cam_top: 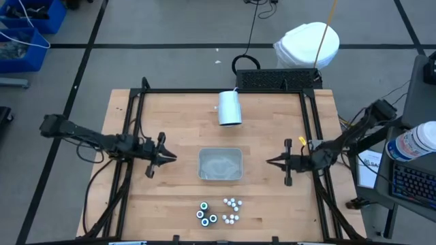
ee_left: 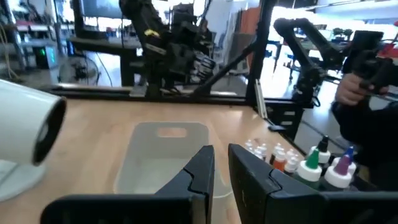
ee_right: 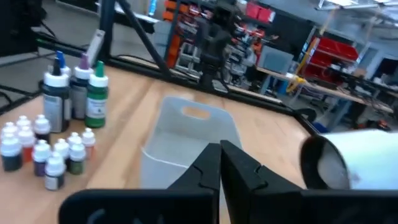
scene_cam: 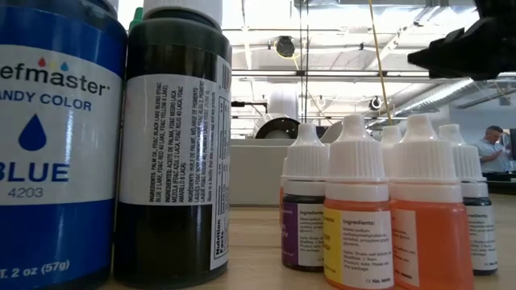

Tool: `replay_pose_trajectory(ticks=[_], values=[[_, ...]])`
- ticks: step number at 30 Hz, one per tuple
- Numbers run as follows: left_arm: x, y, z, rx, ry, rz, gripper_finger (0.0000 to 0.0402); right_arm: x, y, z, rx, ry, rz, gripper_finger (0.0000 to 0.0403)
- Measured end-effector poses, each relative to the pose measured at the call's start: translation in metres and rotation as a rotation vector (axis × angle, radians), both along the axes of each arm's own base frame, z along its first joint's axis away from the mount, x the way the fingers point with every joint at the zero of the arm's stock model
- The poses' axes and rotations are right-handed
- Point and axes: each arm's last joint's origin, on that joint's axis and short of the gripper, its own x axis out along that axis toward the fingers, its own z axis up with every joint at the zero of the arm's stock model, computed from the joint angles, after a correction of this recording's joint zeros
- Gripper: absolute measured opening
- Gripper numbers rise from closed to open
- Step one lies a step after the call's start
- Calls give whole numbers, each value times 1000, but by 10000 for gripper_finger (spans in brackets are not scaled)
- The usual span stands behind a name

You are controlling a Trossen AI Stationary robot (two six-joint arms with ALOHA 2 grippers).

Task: Pick & Place food coloring
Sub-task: Put the large purple food coloring bottle into the gray bin

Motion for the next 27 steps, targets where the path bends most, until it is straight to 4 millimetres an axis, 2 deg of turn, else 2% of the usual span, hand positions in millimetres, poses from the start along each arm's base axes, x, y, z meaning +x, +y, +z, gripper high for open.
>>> replay_pose_trajectory(ticks=[6,13,20,27], values=[[32,-36,32,82,100,58,51,-5,-7,-2,37,41,-25,1],[70,-102,53,47,365,105,51,-7,-5,-1,41,52,76,1],[85,-166,54,-22,456,158,65,-7,-5,0,27,44,102,1],[99,-209,25,-33,523,167,132,-7,-5,0,34,43,102,1]])
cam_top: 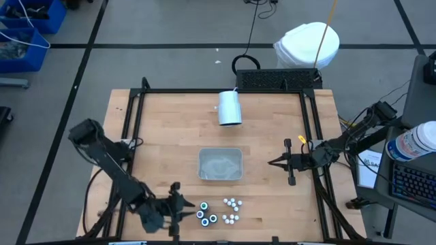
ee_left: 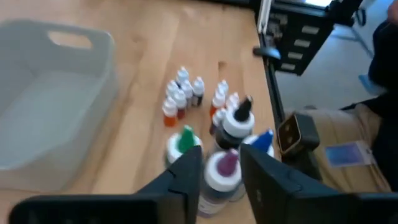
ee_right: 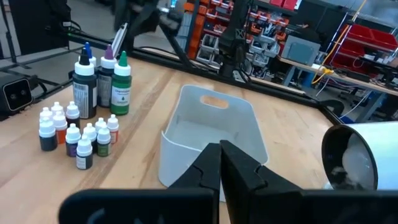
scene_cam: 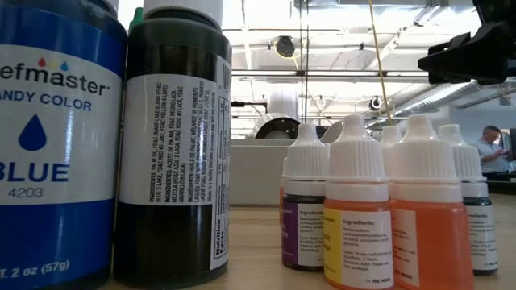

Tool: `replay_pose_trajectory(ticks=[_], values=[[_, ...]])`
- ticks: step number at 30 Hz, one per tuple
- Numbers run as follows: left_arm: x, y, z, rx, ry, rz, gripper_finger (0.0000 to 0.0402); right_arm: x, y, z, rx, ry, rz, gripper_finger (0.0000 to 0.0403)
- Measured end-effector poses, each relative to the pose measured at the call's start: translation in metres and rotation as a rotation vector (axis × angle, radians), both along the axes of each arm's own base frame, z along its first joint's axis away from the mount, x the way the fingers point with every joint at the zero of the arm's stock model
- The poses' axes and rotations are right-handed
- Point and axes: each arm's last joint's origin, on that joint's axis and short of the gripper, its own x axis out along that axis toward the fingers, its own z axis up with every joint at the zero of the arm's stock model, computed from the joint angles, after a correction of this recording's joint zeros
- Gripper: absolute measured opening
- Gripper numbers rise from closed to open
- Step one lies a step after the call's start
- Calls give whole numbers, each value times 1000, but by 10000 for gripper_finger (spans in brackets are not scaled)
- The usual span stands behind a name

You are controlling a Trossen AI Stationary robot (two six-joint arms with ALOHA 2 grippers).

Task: Pick & Place food coloring
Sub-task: Put the large purple food coloring bottle into the gray bin

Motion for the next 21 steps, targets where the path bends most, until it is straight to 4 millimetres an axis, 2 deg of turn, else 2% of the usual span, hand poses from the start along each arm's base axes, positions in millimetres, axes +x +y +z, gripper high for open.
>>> replay_pose_trajectory(ticks=[5,10,14,21], values=[[8,-20,-22,55,40,-23,204,0,0,1,4,-5,-1,1],[12,-23,-29,70,64,-39,258,0,0,1,3,-6,-1,1],[16,-19,-31,66,68,-18,277,0,0,1,3,-6,-2,1],[26,-8,-31,63,75,20,280,0,0,1,2,-6,-2,1]])
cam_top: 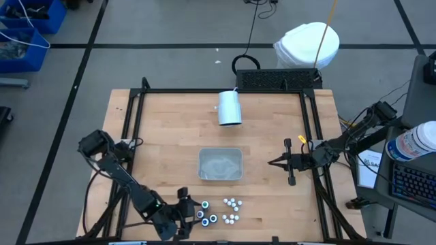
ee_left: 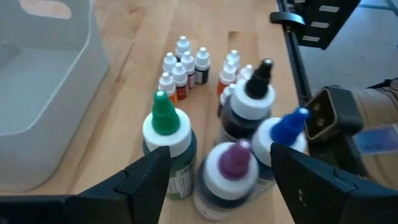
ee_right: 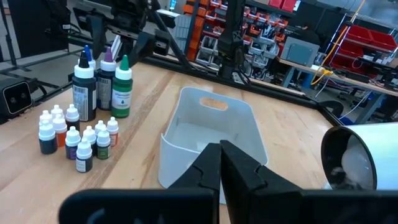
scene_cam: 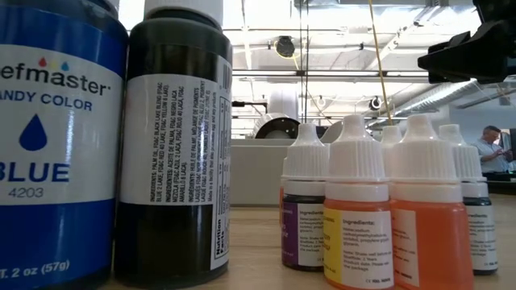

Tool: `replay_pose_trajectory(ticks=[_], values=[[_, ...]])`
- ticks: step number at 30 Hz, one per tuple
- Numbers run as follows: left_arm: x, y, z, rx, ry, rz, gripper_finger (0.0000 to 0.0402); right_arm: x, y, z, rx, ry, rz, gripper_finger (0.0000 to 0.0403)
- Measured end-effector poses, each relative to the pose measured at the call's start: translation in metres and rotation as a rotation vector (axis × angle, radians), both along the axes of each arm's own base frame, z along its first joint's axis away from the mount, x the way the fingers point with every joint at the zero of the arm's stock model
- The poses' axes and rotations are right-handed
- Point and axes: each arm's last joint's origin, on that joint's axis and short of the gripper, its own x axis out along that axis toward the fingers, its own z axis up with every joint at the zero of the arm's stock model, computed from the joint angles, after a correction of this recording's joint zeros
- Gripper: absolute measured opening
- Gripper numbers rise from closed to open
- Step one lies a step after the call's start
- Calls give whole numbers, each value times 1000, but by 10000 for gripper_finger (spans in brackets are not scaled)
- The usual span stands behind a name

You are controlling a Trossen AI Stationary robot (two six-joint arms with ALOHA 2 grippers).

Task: Pick & Place food coloring
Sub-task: Put the large purple food coloring bottle into the gray bin

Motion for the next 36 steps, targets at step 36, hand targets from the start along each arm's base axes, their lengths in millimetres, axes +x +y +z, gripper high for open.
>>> replay_pose_trajectory(ticks=[36], values=[[3,3,-2,-57,80,-74,125,0,0,0,-1,1,0,1]])
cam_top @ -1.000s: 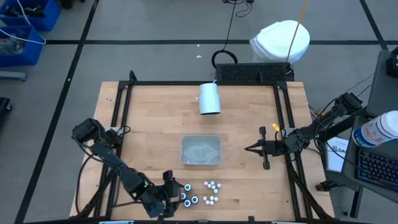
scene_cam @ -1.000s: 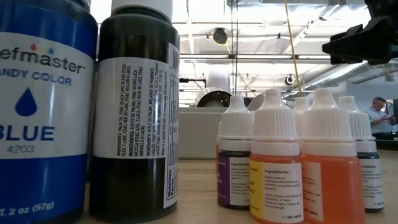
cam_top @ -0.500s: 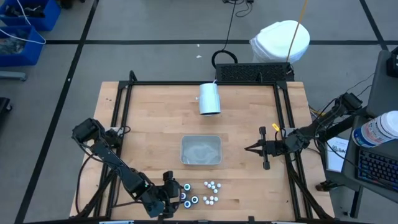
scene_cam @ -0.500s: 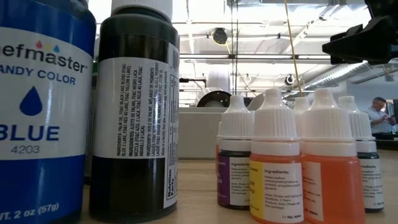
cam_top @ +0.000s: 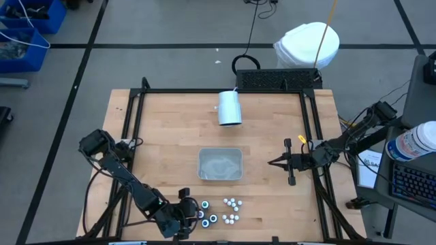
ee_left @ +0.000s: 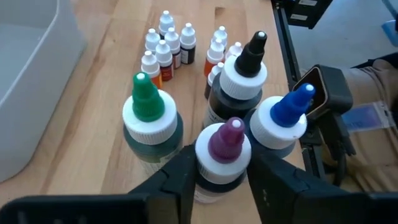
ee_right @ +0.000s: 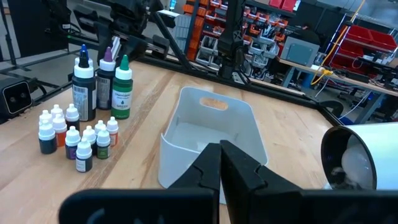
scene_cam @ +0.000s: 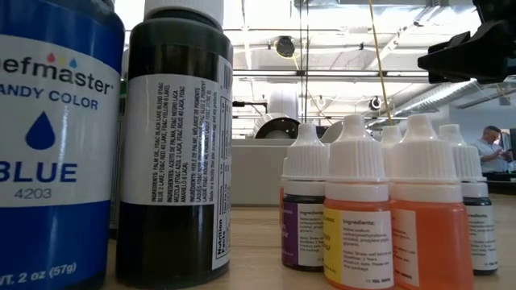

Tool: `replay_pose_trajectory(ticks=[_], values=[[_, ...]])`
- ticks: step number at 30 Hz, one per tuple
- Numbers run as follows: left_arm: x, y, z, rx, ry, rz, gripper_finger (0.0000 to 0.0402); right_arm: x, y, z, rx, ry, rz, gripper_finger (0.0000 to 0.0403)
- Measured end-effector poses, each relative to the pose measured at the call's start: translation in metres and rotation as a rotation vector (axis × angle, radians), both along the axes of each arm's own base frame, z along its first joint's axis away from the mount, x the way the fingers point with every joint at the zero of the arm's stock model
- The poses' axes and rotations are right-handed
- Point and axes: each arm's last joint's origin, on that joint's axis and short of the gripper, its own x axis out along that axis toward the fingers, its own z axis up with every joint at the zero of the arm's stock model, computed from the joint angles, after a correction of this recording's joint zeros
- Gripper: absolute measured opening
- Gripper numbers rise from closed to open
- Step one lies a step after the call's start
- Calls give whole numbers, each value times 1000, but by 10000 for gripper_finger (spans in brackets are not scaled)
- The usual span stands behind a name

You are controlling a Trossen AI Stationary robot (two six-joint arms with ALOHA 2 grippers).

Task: Pick & Place food coloring
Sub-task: Put the large purple food coloring bottle into the gray bin

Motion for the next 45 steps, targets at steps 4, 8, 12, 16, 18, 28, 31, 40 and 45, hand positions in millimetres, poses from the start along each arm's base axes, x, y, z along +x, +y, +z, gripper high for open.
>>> replay_pose_trajectory(ticks=[4,8,12,16,18,28,31,40,45], values=[[0,0,0,-1,1,-2,124,0,0,0,0,0,0,1],[-2,-1,0,-12,6,5,132,0,0,0,0,0,0,1],[-7,-4,1,29,0,-21,124,0,0,0,0,1,0,0],[-19,-4,12,70,-15,6,121,0,0,0,-2,3,0,0],[-27,-3,20,90,-35,31,123,0,0,-1,-3,5,0,0],[-60,4,62,146,-142,61,125,0,0,-1,-2,6,0,0],[-65,13,74,164,-170,105,127,0,0,-1,-2,7,0,0],[-56,45,98,165,-203,190,128,0,0,-1,-1,6,0,0],[-40,67,104,226,-205,227,128,0,0,-1,-1,6,0,0]])
